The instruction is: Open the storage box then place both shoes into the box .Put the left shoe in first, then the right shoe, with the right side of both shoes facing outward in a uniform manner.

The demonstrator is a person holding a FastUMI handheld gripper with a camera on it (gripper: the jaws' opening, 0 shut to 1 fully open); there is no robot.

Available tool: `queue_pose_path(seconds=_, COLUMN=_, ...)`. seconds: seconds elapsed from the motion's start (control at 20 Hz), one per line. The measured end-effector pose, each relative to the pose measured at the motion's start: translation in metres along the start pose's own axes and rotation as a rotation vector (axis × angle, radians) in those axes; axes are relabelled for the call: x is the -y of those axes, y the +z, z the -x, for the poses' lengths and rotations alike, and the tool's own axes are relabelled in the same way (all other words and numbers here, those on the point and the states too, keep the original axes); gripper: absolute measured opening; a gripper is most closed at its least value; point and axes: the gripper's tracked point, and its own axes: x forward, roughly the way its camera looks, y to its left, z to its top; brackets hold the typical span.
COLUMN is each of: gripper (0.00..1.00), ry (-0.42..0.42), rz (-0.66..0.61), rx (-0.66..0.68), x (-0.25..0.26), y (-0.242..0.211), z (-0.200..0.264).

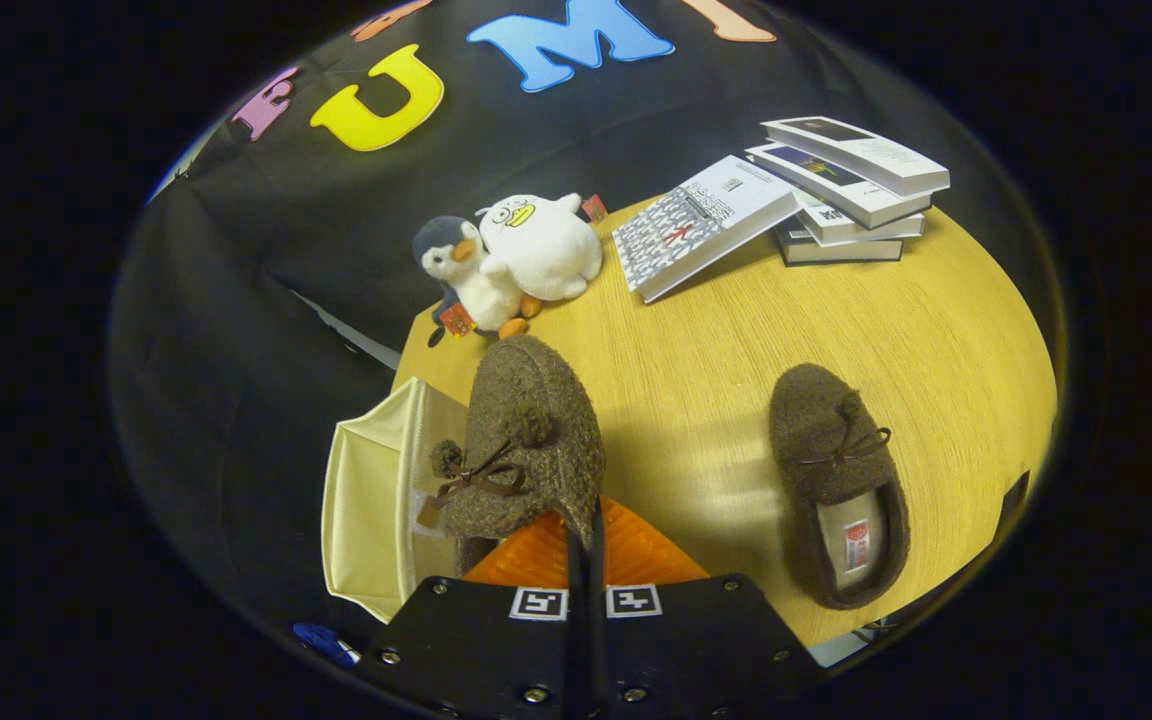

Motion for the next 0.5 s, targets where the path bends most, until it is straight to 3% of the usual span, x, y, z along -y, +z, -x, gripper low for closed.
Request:
queue_pose_path(seconds=0.25, gripper=0.00, ry=0.064, rz=-0.002, rx=0.065, x=-0.057, y=0.016, z=0.011)
queue_pose_path(seconds=0.5, gripper=0.00, ry=0.140, rz=0.007, rx=0.073, x=-0.116, y=0.002, z=0.001)
